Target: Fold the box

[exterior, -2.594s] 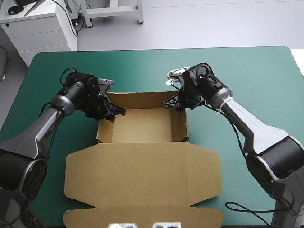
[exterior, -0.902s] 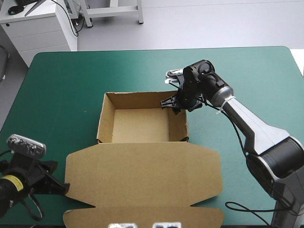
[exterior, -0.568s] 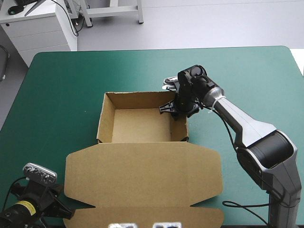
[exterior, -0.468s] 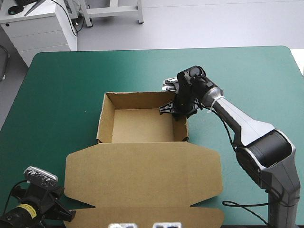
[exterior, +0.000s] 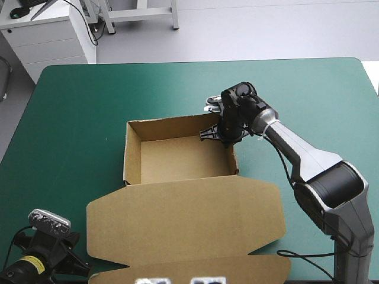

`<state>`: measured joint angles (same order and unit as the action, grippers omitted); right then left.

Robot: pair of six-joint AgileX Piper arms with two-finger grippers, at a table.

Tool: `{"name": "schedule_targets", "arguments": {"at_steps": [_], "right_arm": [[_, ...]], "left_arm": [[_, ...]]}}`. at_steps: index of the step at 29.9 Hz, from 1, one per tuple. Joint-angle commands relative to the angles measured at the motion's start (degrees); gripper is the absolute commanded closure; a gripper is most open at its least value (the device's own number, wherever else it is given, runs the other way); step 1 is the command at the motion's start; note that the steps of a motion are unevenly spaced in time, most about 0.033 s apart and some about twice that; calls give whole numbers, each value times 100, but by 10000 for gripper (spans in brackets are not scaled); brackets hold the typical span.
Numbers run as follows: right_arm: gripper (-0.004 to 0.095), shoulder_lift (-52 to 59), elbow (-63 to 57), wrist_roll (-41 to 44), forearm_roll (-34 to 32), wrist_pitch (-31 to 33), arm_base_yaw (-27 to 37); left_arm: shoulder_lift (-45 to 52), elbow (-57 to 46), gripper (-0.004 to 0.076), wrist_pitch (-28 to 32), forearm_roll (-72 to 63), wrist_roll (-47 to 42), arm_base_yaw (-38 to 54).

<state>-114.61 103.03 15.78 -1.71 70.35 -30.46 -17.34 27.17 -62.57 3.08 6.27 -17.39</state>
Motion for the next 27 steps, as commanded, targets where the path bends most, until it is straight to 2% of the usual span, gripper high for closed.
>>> {"name": "schedule_targets", "arguments": {"at_steps": [1, 6, 13, 27], "right_arm": [[927, 386, 133, 97, -681, 97, 51], [927, 502, 133, 229, -747, 114, 581], [927, 831, 133, 39, -694, 114, 1710], [927, 973, 133, -661, -555, 114, 4907]], "left_arm": [[-60, 135, 731, 328, -37, -11, -33], [-60, 135, 731, 328, -37, -11, -33], [-60, 135, 731, 328, -37, -11, -33], [-60, 135, 731, 328, -37, -11, -33]]}}
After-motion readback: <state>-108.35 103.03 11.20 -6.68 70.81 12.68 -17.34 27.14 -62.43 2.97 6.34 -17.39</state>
